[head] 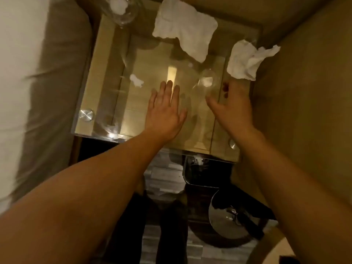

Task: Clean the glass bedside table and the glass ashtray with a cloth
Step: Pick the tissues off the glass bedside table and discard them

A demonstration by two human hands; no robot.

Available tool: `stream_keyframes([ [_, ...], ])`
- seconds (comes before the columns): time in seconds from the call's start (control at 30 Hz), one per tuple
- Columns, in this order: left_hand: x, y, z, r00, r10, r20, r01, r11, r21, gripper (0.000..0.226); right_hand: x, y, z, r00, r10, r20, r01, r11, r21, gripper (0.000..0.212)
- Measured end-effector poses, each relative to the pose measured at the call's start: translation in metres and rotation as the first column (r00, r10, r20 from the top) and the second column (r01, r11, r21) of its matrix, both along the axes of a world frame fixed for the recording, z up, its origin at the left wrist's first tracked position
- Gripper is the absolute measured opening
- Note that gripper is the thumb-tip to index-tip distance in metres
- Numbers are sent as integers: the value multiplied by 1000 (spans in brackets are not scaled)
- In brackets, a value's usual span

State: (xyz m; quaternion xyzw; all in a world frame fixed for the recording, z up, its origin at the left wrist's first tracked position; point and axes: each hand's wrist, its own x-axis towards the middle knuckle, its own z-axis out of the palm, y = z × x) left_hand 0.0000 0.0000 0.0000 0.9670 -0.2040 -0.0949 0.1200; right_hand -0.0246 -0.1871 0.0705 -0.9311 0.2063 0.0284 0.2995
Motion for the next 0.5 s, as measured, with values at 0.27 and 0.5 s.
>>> stream_keyframes([
  [0.27,-1,-2,-16,990,16,140,-16,1000,0,72,46,4,-21,998,-25,65,23,999,44,69],
  [0.5,-2,-1,-11,993,18,116,-21,1000,21,73,33,5,-17,984,-151,96,141,985,103,63],
])
